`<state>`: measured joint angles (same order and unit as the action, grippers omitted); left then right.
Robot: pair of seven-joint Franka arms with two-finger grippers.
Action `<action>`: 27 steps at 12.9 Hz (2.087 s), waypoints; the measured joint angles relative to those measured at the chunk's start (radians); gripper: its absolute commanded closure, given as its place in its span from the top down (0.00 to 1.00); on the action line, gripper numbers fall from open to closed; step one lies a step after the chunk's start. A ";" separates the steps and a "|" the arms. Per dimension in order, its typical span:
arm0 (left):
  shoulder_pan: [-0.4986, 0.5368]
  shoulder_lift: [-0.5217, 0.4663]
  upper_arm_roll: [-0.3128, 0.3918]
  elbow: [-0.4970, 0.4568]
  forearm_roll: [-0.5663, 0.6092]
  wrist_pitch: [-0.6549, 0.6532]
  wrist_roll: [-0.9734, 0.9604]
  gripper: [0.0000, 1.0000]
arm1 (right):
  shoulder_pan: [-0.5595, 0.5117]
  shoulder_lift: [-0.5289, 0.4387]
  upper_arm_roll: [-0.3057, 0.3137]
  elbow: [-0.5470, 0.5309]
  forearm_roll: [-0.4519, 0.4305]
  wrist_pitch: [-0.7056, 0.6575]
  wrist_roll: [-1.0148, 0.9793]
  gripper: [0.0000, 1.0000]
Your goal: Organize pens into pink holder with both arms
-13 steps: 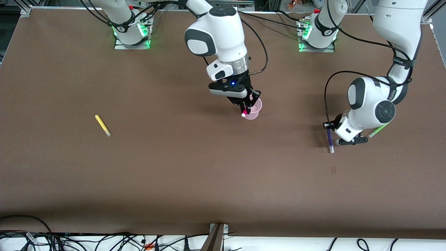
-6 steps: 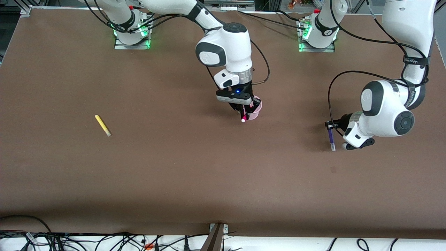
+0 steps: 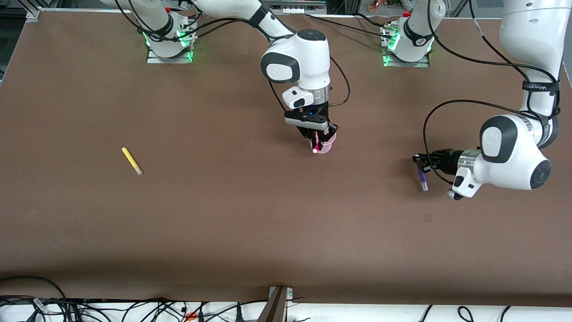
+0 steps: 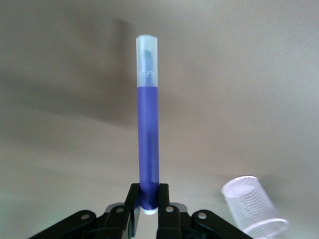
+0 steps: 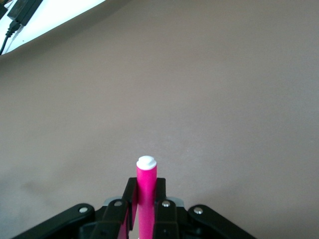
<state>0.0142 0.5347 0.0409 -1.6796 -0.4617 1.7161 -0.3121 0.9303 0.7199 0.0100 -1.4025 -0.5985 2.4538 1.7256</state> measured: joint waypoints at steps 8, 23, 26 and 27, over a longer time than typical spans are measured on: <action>0.034 0.023 0.000 0.014 -0.285 -0.139 -0.219 0.00 | 0.085 0.025 -0.089 0.000 -0.007 0.000 0.029 0.38; 0.097 0.148 -0.012 -0.035 -0.760 -0.461 -0.437 0.00 | -0.194 -0.258 -0.131 0.044 0.618 -0.431 -0.893 0.85; 0.061 0.141 -0.049 -0.061 -0.829 -0.449 -0.523 0.00 | -0.372 -0.322 -0.136 0.043 0.677 -0.622 -1.244 0.86; 0.053 0.125 -0.074 -0.071 -0.845 -0.413 -0.553 0.00 | -0.410 -0.330 -0.154 0.042 0.680 -0.671 -1.349 0.86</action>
<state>0.0669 0.6602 -0.0332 -1.7503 -1.3064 1.3027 -0.8652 0.5203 0.3895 -0.1440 -1.3603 0.0814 1.7829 0.3770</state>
